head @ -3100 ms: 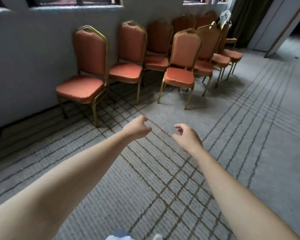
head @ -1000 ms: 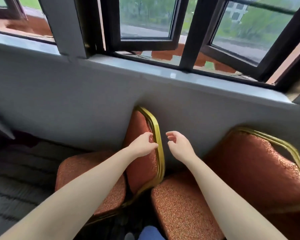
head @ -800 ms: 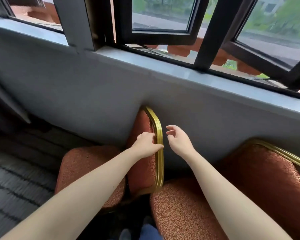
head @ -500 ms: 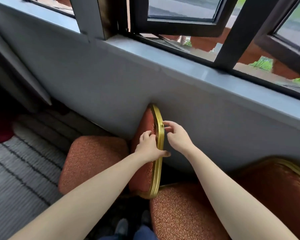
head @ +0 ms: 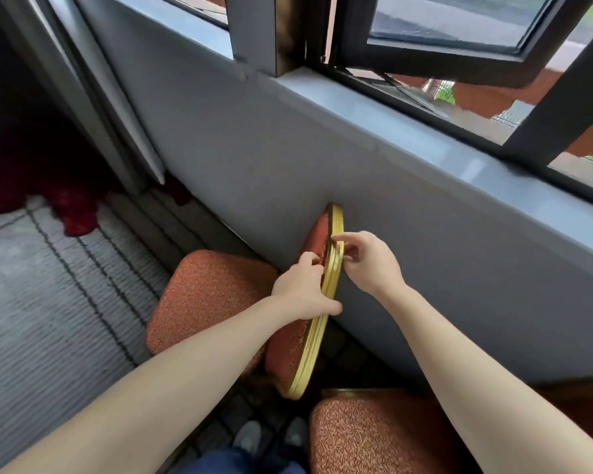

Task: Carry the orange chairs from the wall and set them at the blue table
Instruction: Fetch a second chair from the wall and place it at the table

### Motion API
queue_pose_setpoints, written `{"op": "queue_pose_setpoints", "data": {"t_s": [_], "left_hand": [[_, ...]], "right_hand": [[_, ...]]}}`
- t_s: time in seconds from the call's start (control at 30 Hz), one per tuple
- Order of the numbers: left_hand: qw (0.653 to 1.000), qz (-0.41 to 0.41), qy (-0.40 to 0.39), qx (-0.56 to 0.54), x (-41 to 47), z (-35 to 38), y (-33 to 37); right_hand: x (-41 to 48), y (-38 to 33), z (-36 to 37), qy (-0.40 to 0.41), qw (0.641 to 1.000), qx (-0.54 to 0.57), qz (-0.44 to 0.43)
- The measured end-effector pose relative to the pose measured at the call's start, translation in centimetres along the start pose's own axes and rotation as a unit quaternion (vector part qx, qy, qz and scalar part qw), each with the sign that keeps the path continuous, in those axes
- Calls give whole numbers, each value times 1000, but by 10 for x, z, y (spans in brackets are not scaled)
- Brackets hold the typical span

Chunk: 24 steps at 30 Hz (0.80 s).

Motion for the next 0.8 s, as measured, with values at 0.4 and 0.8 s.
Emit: {"op": "queue_pose_setpoints", "data": {"t_s": [0.4, 0.8], "left_hand": [[994, -66, 83, -17, -38, -134, -103], [953, -204, 185, -130, -71, -245, -264]], "right_hand": [[65, -157, 55, 28, 970, -94, -223], [124, -332, 133, 55, 944, -86, -313]]}}
Point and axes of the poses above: each hand's wrist, its own x-axis towards the middle knuckle, its own z-axis out of the palm, y = z × x, the point moved 8 cm from there along x, towards the middle knuckle, and after that the axes turned 3 degrees about y, right-handed, at the moved point
